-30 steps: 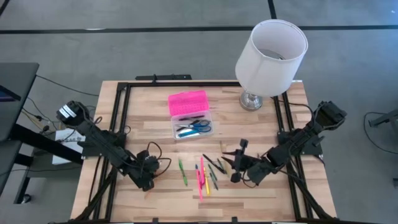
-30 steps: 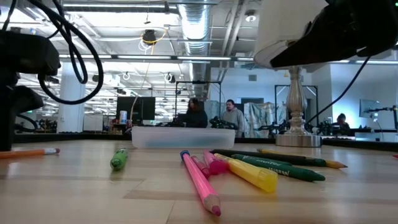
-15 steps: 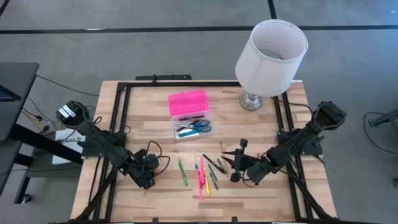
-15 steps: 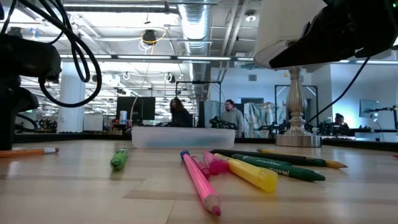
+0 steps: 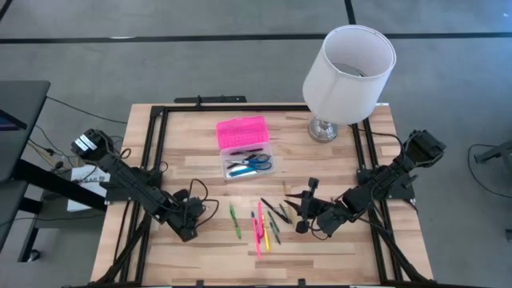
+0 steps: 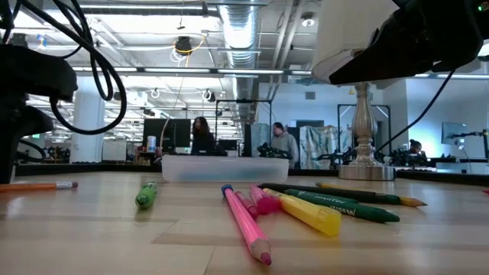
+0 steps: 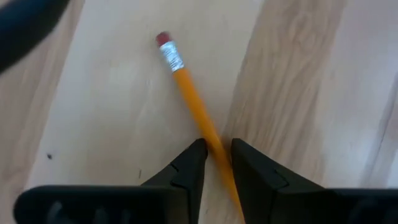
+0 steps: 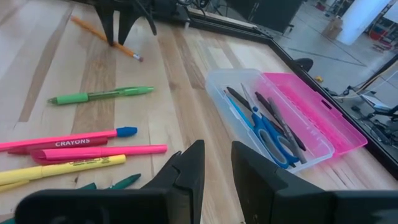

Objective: Pick & place school supplies into a supply box
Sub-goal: Put the orange pencil into the pink supply box

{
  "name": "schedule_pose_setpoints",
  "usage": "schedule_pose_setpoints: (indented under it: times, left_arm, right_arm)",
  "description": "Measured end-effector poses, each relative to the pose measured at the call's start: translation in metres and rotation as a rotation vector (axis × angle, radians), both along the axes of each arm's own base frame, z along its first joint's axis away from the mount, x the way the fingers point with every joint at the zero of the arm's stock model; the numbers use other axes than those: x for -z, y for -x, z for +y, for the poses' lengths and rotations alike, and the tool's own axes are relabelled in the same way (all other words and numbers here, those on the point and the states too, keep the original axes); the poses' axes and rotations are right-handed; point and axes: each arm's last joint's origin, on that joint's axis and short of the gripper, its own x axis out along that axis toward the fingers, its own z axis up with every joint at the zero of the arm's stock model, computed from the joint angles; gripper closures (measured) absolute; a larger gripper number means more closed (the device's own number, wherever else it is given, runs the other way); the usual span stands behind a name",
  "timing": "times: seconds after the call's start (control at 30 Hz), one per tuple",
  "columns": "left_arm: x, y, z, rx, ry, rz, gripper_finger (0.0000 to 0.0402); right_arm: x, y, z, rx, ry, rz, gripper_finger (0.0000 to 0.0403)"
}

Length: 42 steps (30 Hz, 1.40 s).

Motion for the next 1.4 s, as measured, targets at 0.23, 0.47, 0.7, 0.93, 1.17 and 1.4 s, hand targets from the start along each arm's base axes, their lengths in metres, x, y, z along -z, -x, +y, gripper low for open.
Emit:
schedule_pose_setpoints:
  times: [0.23, 0.47, 0.7, 0.93, 1.17, 1.4]
  left_arm:
    - [-0.002, -0.001, -0.001, 0.177, -0.049, 0.002, 0.0365]
    - [-0.002, -0.004, 0.000, 0.157, -0.040, -0.006, 0.0370]
    - [-0.003, -0.010, 0.004, 0.182, 0.020, 0.011, 0.0359]
    - [-0.003, -0.013, 0.009, 0.160, 0.025, 0.018, 0.0357]
    - [-0.004, -0.020, 0.012, 0.180, 0.041, -0.006, 0.0357]
    - [-0.007, -0.026, 0.017, 0.187, 0.031, -0.018, 0.0356]
  right_arm:
    - [0.000, 0.000, 0.000, 0.000, 0.000, 0.000, 0.0329]
    - [0.000, 0.000, 0.000, 0.000, -0.001, -0.001, 0.0329]
    - [0.000, 0.000, 0.000, 0.000, -0.001, -0.001, 0.0329]
    - [0.000, 0.000, 0.000, 0.000, -0.002, -0.001, 0.0329]
    - [0.000, 0.000, 0.000, 0.002, -0.008, -0.003, 0.0329]
    - [0.000, 0.000, 0.000, 0.003, -0.010, -0.004, 0.0329]
